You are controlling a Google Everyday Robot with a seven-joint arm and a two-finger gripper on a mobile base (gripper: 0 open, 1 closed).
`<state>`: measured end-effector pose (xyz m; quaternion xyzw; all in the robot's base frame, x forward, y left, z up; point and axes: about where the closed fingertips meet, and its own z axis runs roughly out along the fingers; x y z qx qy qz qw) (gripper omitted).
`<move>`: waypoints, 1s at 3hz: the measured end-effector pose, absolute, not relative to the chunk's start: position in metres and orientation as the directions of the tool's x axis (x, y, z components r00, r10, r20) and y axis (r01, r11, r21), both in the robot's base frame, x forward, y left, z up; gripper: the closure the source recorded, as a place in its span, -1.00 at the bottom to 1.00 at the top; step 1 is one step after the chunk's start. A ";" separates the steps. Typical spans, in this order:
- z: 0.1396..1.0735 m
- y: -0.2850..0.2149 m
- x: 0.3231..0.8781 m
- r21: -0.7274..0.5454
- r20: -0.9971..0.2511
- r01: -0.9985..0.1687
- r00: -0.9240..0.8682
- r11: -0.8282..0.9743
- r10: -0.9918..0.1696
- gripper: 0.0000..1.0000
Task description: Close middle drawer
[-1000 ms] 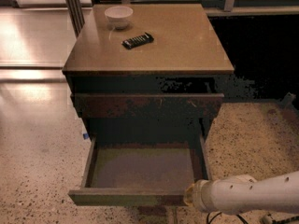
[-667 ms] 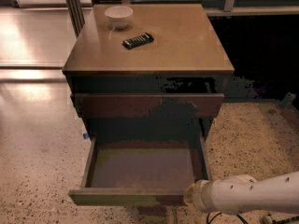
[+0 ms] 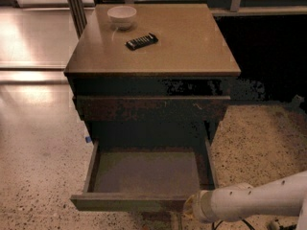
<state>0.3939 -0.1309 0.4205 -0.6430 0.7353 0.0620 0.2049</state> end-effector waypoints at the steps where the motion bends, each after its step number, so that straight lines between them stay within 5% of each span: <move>1: 0.400 -0.124 0.406 -0.175 -0.380 -0.975 -0.064 0.140 -0.923 1.00; 3: 0.398 -0.131 0.428 -0.226 -0.357 -0.966 -0.035 0.122 -0.934 1.00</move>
Offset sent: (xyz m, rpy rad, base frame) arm 0.0703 0.0113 -0.0644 -0.0576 -0.0948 0.0736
